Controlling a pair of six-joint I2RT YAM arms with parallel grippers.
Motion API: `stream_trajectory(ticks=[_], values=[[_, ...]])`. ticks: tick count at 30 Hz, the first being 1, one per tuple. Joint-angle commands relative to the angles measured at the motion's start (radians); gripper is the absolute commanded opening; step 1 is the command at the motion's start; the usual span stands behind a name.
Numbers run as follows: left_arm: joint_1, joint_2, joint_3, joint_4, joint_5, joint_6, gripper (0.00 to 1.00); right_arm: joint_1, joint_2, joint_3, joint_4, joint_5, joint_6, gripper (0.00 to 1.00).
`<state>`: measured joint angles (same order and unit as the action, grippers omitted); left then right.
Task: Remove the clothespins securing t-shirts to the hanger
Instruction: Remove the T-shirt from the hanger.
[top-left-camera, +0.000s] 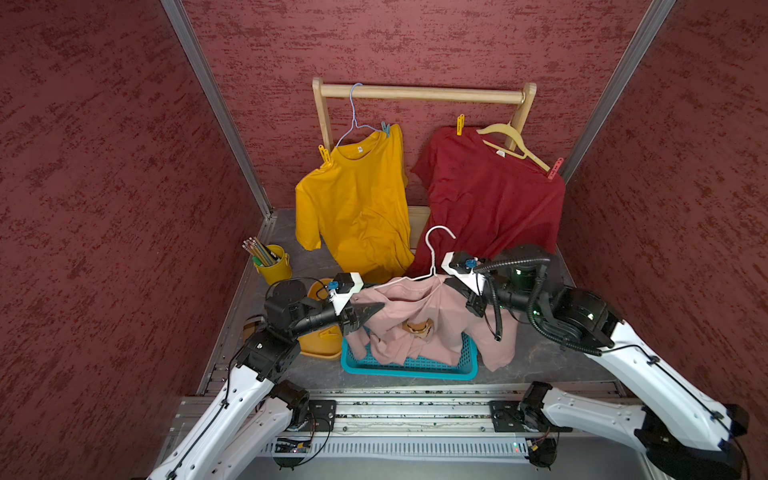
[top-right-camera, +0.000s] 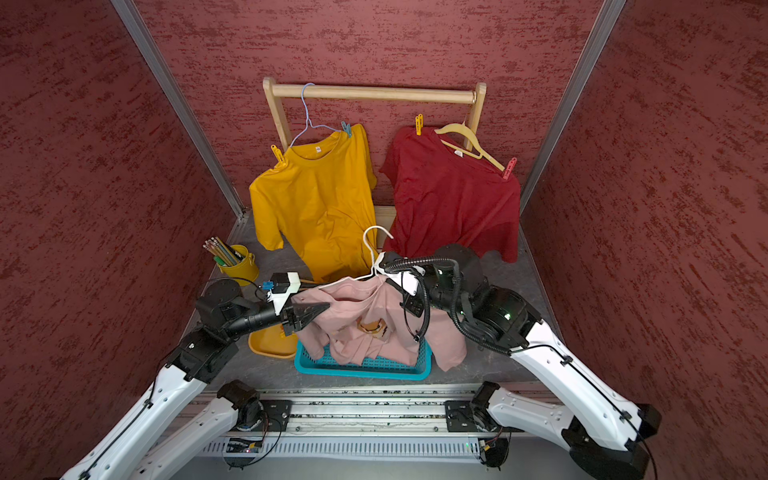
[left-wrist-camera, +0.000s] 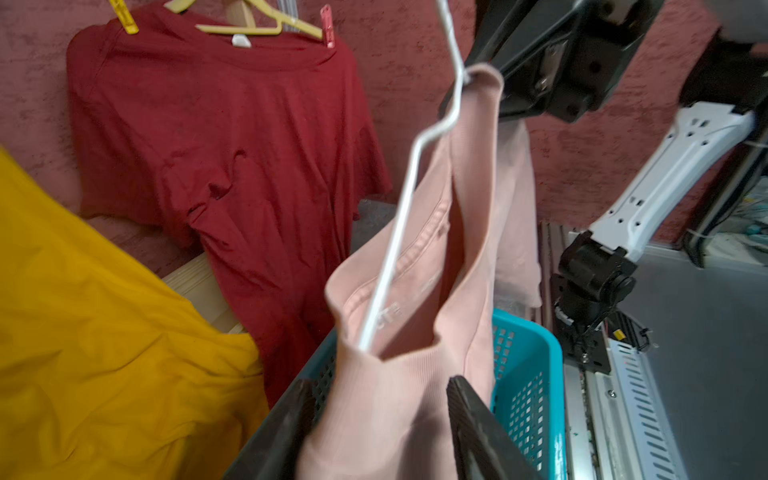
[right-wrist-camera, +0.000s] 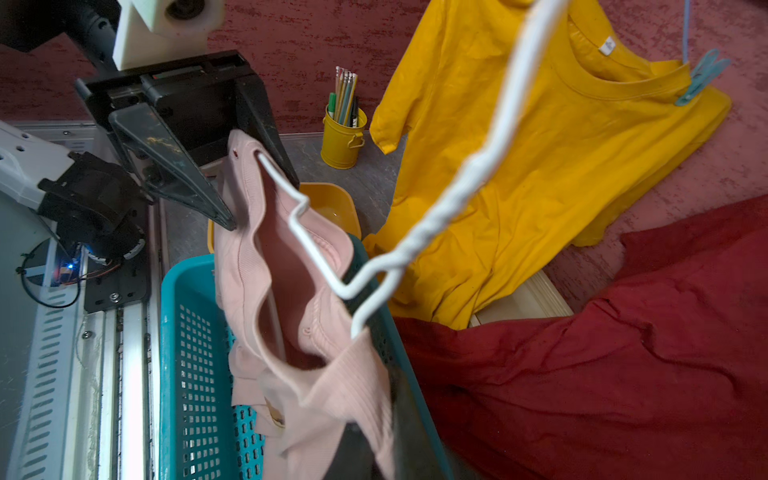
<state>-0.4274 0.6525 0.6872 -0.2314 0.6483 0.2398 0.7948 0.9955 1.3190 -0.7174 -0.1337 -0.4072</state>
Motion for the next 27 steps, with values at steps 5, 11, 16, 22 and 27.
stream_trajectory(ticks=[5,11,16,22,27], values=[[0.043,0.009,0.089,-0.179,-0.160,0.012,0.63,-0.023,-0.032,0.068,-0.009,0.073,0.031,0.00],[0.051,0.053,0.148,-0.218,-0.090,0.047,0.47,-0.023,-0.035,0.067,-0.018,0.086,0.030,0.00],[0.056,0.080,0.154,-0.168,-0.118,0.029,0.57,-0.024,-0.048,0.067,-0.015,0.065,0.033,0.00],[0.086,0.211,0.230,-0.203,-0.134,-0.057,0.53,-0.023,-0.060,0.068,-0.006,0.063,0.041,0.00],[0.085,0.227,0.202,-0.156,-0.096,-0.081,0.27,-0.024,-0.077,0.066,0.017,0.086,0.045,0.00]])
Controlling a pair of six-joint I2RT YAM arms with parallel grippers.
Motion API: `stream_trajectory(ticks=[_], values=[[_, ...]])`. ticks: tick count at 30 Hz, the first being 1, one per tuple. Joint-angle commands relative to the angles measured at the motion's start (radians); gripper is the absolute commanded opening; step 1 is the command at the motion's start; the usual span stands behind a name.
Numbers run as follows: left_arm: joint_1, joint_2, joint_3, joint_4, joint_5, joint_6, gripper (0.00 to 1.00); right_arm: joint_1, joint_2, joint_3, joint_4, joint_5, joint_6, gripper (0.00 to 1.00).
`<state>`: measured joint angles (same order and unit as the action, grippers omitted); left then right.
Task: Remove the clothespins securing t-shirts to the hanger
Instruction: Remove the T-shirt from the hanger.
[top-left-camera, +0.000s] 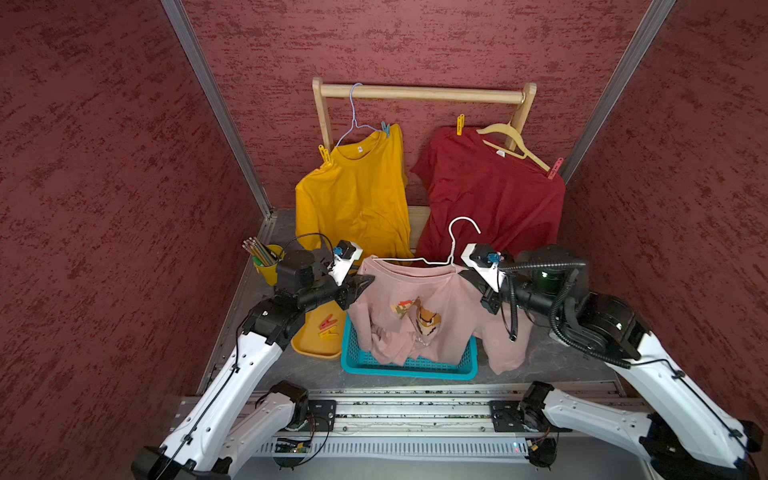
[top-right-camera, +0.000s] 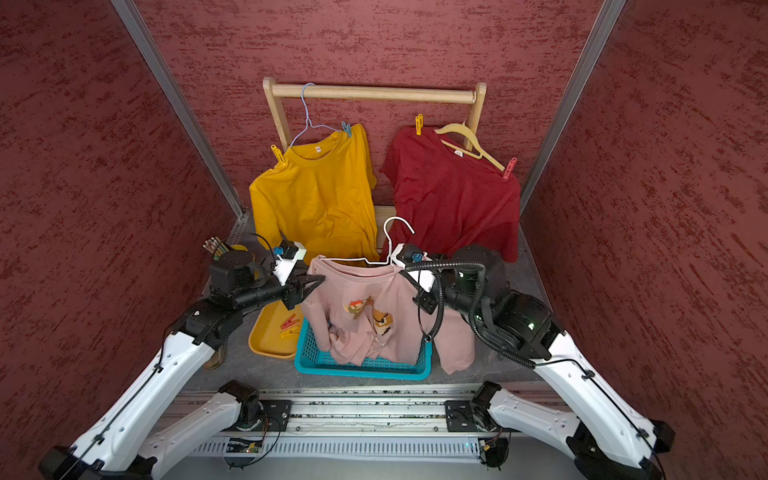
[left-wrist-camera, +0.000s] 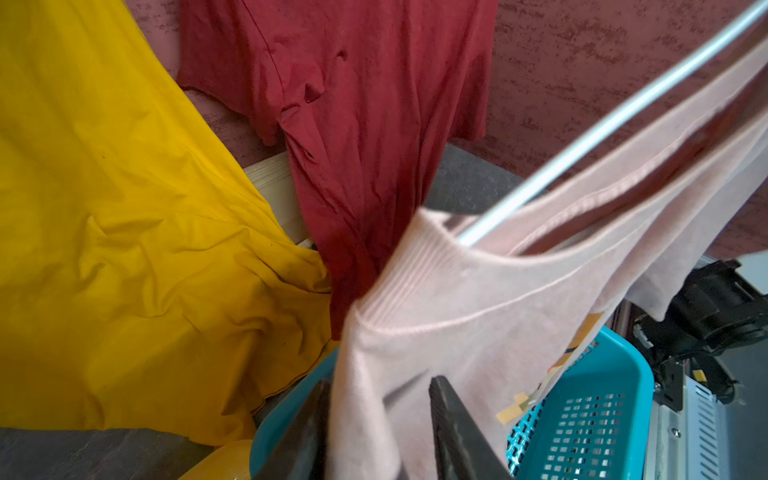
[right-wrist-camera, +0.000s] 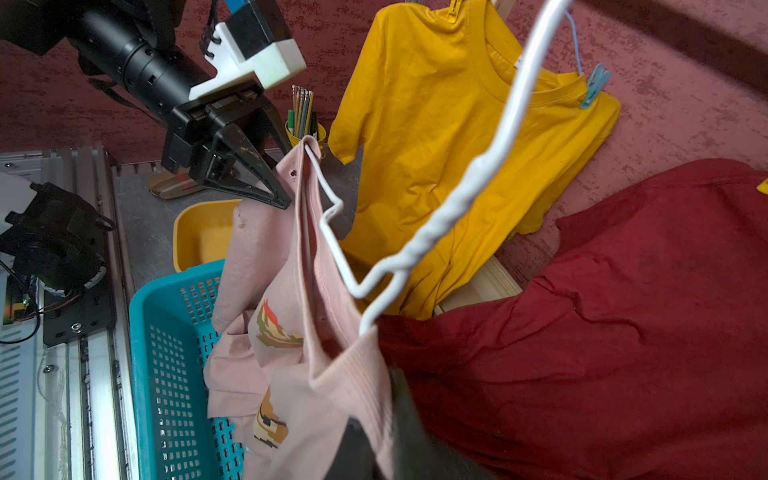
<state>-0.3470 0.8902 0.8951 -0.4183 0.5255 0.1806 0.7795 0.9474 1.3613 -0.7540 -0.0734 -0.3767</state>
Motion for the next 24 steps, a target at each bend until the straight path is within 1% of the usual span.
stream_trajectory(ticks=[1,3,4,11,18,19,21,22,24], values=[[0.005,-0.017,-0.017,0.041,0.027,-0.026,0.19,-0.008,-0.034,0.023,0.060,0.037,0.016,0.00],[0.006,-0.030,-0.035,0.051,0.021,-0.034,0.04,-0.008,-0.044,0.020,0.072,0.064,0.015,0.00],[0.008,-0.038,-0.043,0.056,0.015,-0.038,0.00,-0.008,-0.051,0.018,0.082,0.074,0.013,0.00],[0.042,-0.091,-0.101,0.064,-0.008,-0.070,0.00,-0.008,-0.072,0.005,0.127,0.087,-0.005,0.00],[0.059,-0.108,-0.127,0.068,-0.006,-0.080,0.00,-0.008,-0.061,0.005,0.152,0.089,-0.013,0.00],[0.059,-0.111,-0.130,0.069,-0.004,-0.077,0.05,-0.008,-0.057,0.005,0.157,0.088,-0.013,0.00],[0.061,-0.119,-0.137,0.070,-0.006,-0.068,0.29,-0.008,-0.049,0.006,0.169,0.080,-0.012,0.00],[0.061,-0.125,-0.141,0.069,-0.005,-0.059,0.38,-0.008,-0.042,0.008,0.175,0.076,-0.013,0.00],[0.061,-0.142,-0.150,0.069,-0.015,-0.048,0.49,-0.008,-0.024,0.015,0.185,0.063,-0.015,0.00]])
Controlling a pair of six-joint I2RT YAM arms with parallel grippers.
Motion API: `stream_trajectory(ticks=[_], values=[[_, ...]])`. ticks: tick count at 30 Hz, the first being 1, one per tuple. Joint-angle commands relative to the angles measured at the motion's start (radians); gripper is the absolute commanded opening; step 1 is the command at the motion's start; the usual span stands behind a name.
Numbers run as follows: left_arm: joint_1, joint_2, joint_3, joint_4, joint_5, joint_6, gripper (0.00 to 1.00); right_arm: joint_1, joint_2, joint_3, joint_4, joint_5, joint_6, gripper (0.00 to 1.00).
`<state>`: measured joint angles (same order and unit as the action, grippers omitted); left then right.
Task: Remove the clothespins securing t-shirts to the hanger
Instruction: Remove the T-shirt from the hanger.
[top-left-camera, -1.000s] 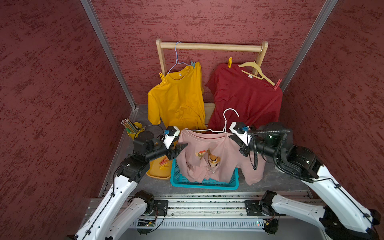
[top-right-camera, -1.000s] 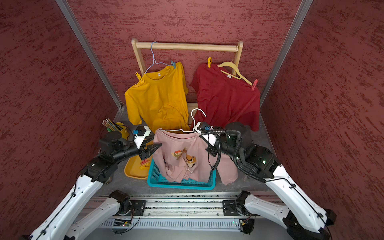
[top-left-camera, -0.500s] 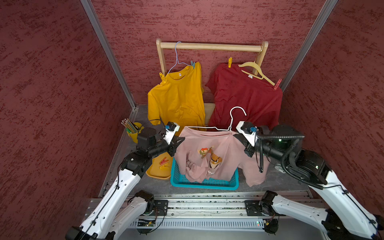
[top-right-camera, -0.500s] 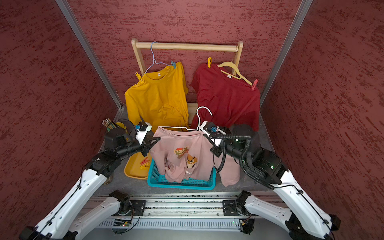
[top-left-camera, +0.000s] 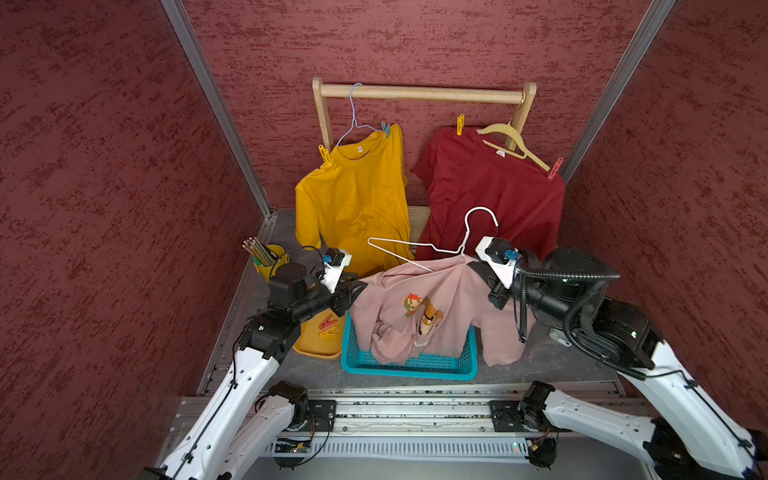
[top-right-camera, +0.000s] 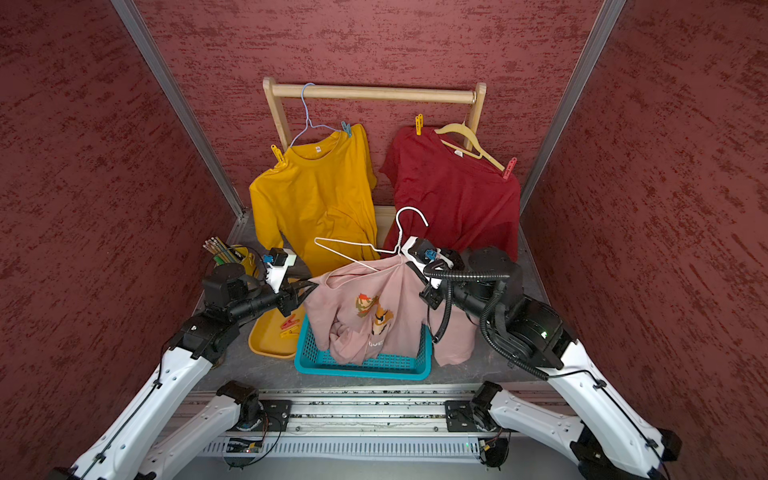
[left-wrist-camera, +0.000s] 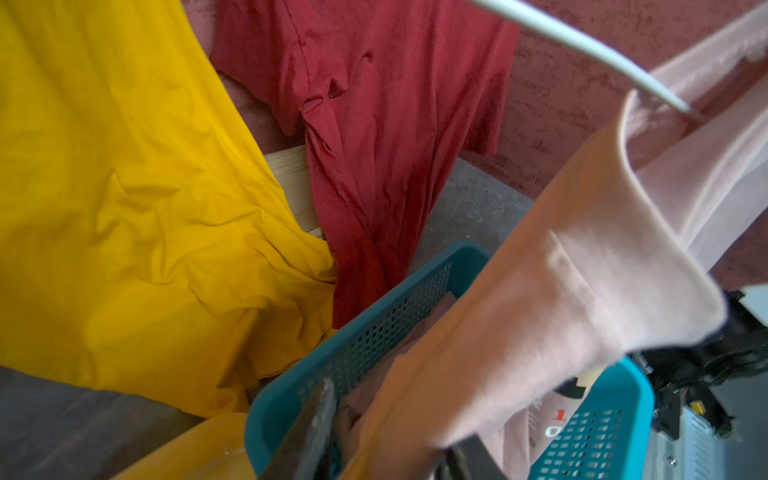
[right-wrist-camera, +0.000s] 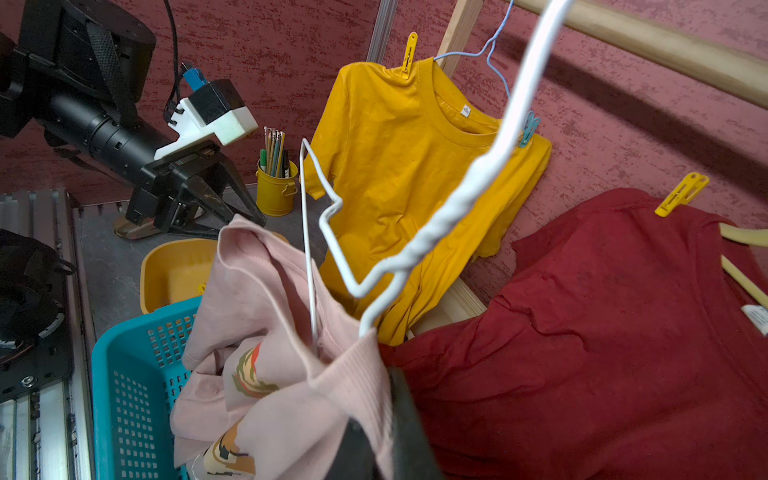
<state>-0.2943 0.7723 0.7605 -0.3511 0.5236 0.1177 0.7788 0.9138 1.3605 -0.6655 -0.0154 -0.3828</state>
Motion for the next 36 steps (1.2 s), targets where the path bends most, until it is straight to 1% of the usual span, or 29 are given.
stream_trajectory(ticks=[1,4,8,11,13,17,22,26,28,31,36], values=[[0.007,-0.033,-0.019,0.001,-0.024,0.020,0.53,-0.007,0.023,0.024,0.099,-0.006,-0.010,0.00],[0.008,-0.063,-0.020,-0.011,-0.066,0.034,0.59,-0.008,0.077,0.062,0.096,-0.032,-0.019,0.00],[0.008,-0.120,-0.008,-0.053,-0.134,0.053,0.63,-0.007,0.155,0.104,0.100,-0.064,-0.026,0.00],[0.008,-0.178,0.011,-0.099,-0.193,0.082,0.64,-0.007,0.211,0.117,0.146,-0.113,-0.023,0.00],[0.009,-0.220,0.024,-0.130,-0.226,0.106,0.65,-0.007,0.249,0.129,0.183,-0.147,-0.021,0.00],[0.009,-0.305,0.047,-0.162,-0.245,0.123,0.65,-0.007,0.300,0.127,0.290,-0.190,-0.011,0.00],[0.008,-0.372,0.090,-0.175,-0.271,0.138,0.65,-0.003,0.344,0.059,0.460,-0.270,0.048,0.00],[0.008,-0.353,0.124,-0.173,-0.242,0.136,0.64,0.016,0.378,-0.021,0.566,-0.309,0.106,0.00],[0.008,-0.334,0.130,-0.159,-0.203,0.125,0.63,0.028,0.388,-0.067,0.612,-0.317,0.126,0.00],[0.007,-0.309,0.123,-0.108,-0.128,0.095,0.60,0.045,0.391,-0.139,0.656,-0.288,0.134,0.00],[0.004,-0.257,0.077,0.028,-0.047,-0.012,0.56,0.063,0.394,-0.249,0.711,-0.261,0.163,0.00]])
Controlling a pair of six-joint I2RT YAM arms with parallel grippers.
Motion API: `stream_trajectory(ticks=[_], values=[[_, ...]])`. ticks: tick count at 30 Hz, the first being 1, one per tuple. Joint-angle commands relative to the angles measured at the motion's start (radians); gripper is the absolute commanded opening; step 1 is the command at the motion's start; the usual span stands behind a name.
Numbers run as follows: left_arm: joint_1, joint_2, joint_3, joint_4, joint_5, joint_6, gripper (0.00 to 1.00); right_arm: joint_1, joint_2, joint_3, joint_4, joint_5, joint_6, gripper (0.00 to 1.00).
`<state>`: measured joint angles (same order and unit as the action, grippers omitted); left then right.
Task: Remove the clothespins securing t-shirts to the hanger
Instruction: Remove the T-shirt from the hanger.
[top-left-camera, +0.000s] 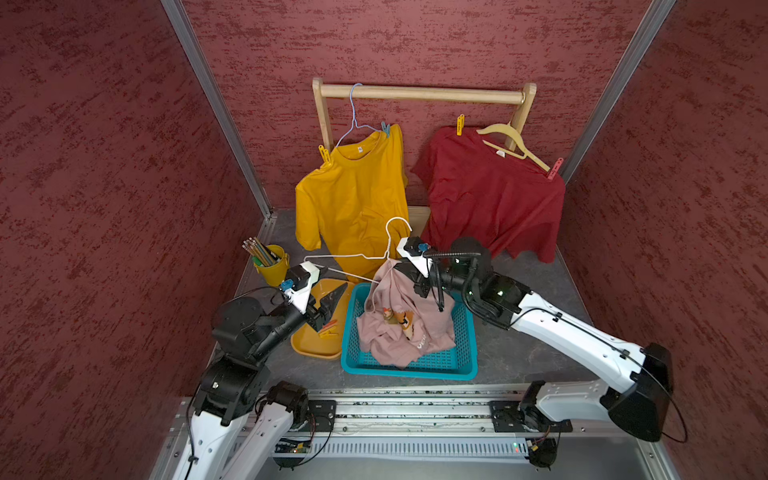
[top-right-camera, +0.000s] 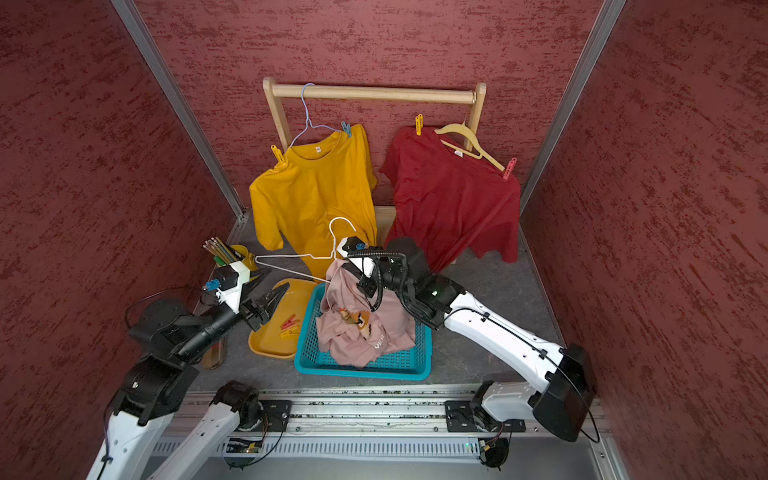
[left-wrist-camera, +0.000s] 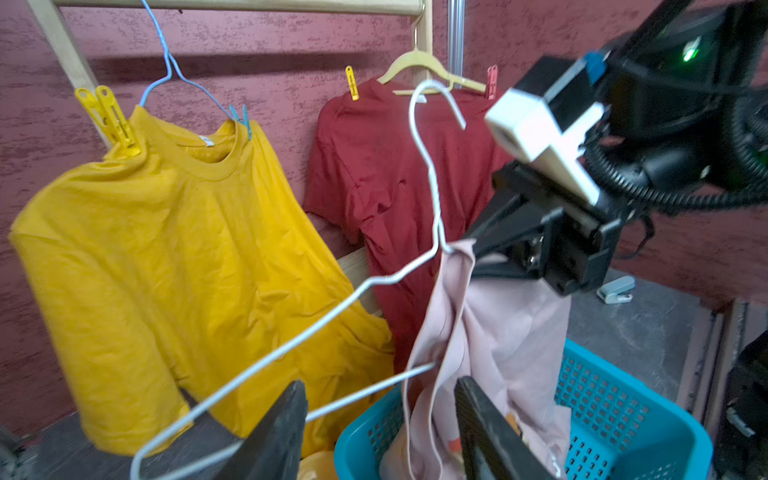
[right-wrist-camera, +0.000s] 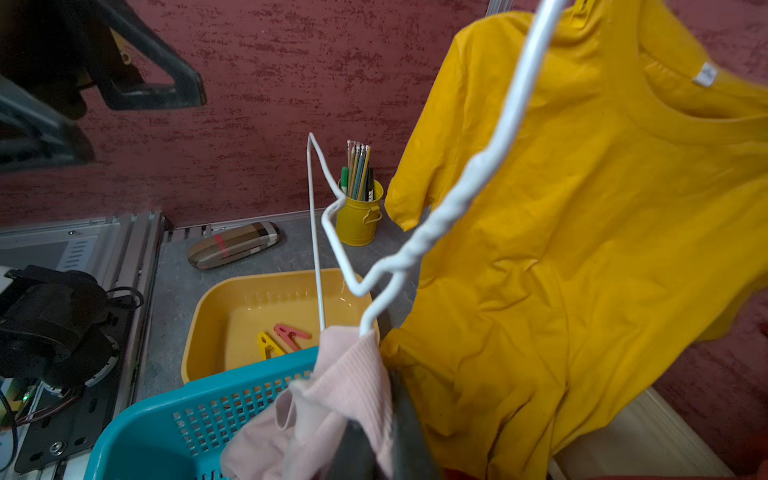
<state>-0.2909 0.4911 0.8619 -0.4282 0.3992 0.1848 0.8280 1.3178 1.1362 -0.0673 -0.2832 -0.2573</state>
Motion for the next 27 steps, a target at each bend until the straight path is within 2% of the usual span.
stream_trajectory(ticks=[1,6,12,16,27], values=[[-0.003,0.039,-0.029,0.127,0.091,-0.095,0.55,0.021,-0.009,-0.040,0.121,0.010,0.042,0.00],[-0.056,0.140,-0.039,0.175,0.144,-0.132,0.55,0.057,-0.008,-0.102,0.158,0.069,0.049,0.00],[-0.160,0.271,-0.031,0.176,0.035,-0.161,0.53,0.092,0.004,-0.151,0.195,0.108,0.040,0.00],[-0.182,0.303,-0.062,0.243,0.031,-0.181,0.53,0.111,0.024,-0.162,0.196,0.128,0.028,0.00],[-0.199,0.356,-0.075,0.272,-0.017,-0.215,0.49,0.140,0.063,-0.148,0.181,0.148,-0.006,0.00]])
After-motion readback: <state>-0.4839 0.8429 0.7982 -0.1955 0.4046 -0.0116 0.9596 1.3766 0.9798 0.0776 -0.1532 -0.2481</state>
